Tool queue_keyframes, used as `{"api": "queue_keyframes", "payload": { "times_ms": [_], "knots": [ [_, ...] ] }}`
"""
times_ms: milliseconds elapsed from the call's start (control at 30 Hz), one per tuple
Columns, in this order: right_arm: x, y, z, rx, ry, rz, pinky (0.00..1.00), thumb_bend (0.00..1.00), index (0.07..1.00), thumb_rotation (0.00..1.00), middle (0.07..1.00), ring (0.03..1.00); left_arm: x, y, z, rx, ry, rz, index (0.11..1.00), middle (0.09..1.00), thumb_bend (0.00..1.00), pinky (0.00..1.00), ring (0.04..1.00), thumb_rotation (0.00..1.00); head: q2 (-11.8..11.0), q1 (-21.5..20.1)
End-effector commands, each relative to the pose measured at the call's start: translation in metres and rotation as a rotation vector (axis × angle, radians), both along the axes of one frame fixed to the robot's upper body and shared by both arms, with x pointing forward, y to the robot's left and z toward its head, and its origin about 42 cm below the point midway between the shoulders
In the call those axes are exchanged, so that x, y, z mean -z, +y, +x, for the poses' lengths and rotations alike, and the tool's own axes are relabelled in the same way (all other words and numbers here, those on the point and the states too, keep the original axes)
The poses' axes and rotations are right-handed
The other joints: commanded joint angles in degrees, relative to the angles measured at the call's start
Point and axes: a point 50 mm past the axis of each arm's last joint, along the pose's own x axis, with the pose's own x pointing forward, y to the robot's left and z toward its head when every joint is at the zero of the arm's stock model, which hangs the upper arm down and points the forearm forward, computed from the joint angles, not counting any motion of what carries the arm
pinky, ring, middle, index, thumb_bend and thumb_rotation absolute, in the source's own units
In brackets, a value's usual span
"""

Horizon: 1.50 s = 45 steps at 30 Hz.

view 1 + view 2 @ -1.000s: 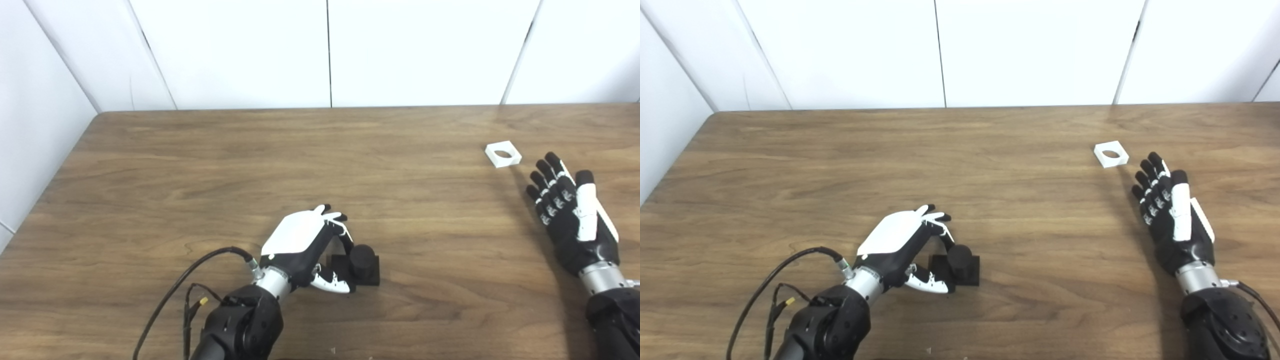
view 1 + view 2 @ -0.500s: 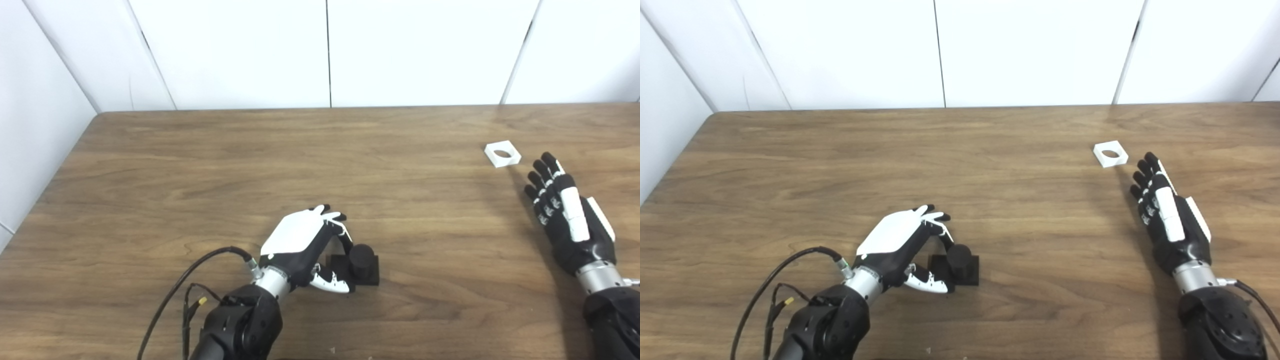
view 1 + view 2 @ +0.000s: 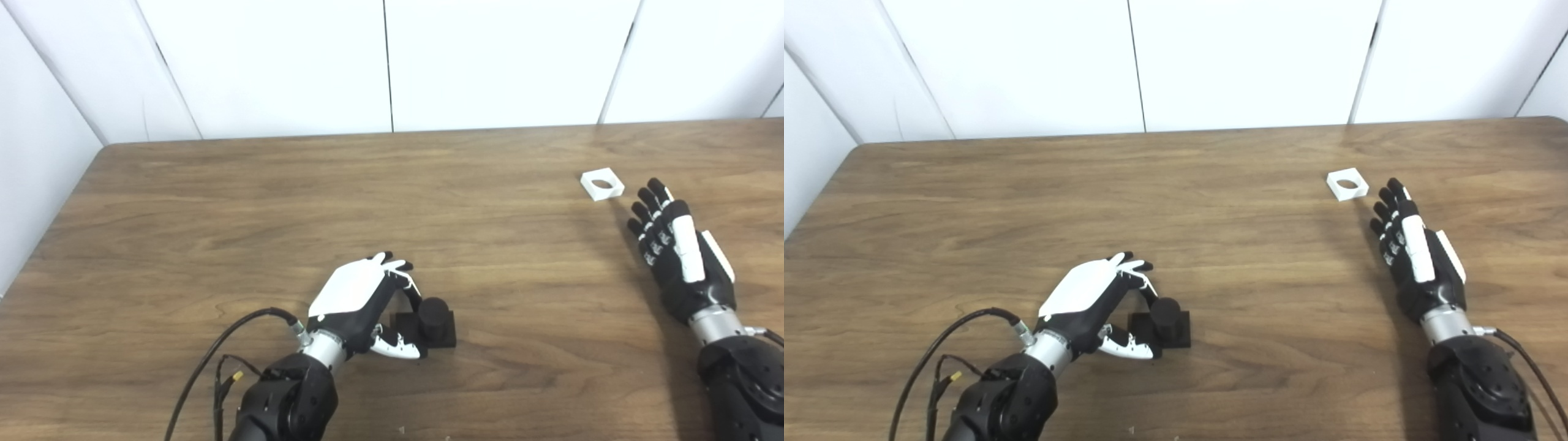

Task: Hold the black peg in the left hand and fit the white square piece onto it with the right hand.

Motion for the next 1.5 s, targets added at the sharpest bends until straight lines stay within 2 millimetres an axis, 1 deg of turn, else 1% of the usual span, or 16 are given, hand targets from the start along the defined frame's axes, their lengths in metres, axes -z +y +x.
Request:
{"api": "queue_keyframes", "payload": {
  "times_ms": [0,100,200,400,500,700,800,867,933,1000,1067,1133,1267,1367,1467],
  "knots": [
    [-0.033,-0.001,0.017,-0.016,-0.094,-0.027,1.00,0.68,1.000,0.88,1.000,1.000,0.003,0.002,0.000,0.005,0.003,0.022,0.490,0.915,0.52,1.00,1.000,0.06,0.04,0.07],
    [-0.039,-0.001,0.022,-0.013,-0.105,-0.024,1.00,0.68,1.000,0.89,1.000,1.000,0.004,0.003,0.000,0.005,0.001,0.024,0.490,0.915,0.52,1.00,1.000,0.06,-0.09,0.06],
    [-0.044,-0.002,0.026,-0.014,-0.120,-0.007,1.00,0.65,1.000,0.88,1.000,1.000,0.005,0.003,0.000,0.003,0.000,0.024,0.490,0.913,0.52,1.00,1.000,0.06,-0.18,-0.02],
    [-0.057,-0.003,0.034,-0.012,-0.138,-0.017,1.00,0.65,1.000,0.87,1.000,1.000,0.005,0.004,0.000,0.003,0.001,0.025,0.490,0.916,0.52,1.00,1.000,0.06,-0.28,-0.16],
    [-0.063,-0.004,0.037,-0.013,-0.145,-0.029,1.00,0.66,1.000,0.89,1.000,1.000,0.006,0.005,0.000,0.003,0.003,0.026,0.490,0.917,0.52,1.00,1.000,0.06,-0.28,-0.16],
    [-0.073,-0.008,0.047,-0.006,-0.149,-0.074,1.00,0.70,1.000,0.86,1.000,1.000,0.005,0.005,0.001,0.002,0.003,0.020,0.490,0.918,0.52,1.00,1.000,0.06,-0.70,-0.32],
    [-0.077,-0.010,0.053,0.009,-0.143,-0.094,1.00,0.71,1.000,0.81,1.000,1.000,0.006,0.005,0.001,0.002,0.003,0.023,0.490,0.919,0.52,1.00,1.000,0.06,-0.68,-0.40],
    [-0.080,-0.014,0.059,0.008,-0.139,-0.099,1.00,0.71,1.000,0.72,1.000,1.000,0.006,0.005,0.000,0.000,0.004,0.021,0.490,0.918,0.52,1.00,1.000,0.06,-0.64,-0.45],
    [-0.084,-0.017,0.065,0.009,-0.128,-0.126,1.00,0.72,1.000,0.67,1.000,1.000,0.006,0.006,0.000,0.001,0.003,0.024,0.490,0.917,0.52,1.00,1.000,0.06,-0.60,-0.56],
    [-0.087,-0.021,0.071,0.010,-0.119,-0.147,1.00,0.69,1.000,0.62,1.000,1.000,0.007,0.006,0.000,0.002,0.001,0.026,0.490,0.916,0.52,1.00,1.000,0.06,-0.59,-0.69],
    [-0.089,-0.024,0.077,0.008,-0.113,-0.184,1.00,0.68,1.000,0.59,1.000,1.000,0.007,0.007,-0.001,0.003,-0.002,0.029,0.490,0.913,0.52,1.00,1.000,0.06,-0.48,-0.81],
    [-0.091,-0.027,0.083,0.006,-0.105,-0.230,1.00,0.68,1.000,0.58,1.000,1.000,0.007,0.007,-0.001,0.000,0.000,0.026,0.490,0.913,0.52,1.00,1.000,0.06,-0.57,-0.70],
    [-0.095,-0.030,0.095,0.001,-0.091,-0.262,1.00,0.66,1.000,0.48,1.000,1.000,0.008,0.008,-0.001,0.000,-0.005,0.023,0.489,0.912,0.52,1.00,1.000,0.06,-0.56,-0.75],
    [-0.099,-0.032,0.103,0.003,-0.083,-0.297,1.00,0.67,0.996,0.44,1.000,1.000,0.007,0.009,-0.002,0.001,-0.006,0.025,0.490,0.913,0.52,1.00,1.000,0.06,-0.56,-0.84],
    [-0.103,-0.034,0.110,0.018,-0.070,-0.339,1.00,0.69,0.964,0.40,1.000,1.000,0.007,0.009,-0.001,0.001,-0.009,0.028,0.490,0.911,0.52,0.99,1.000,0.06,-0.64,-0.95]
  ]
}}
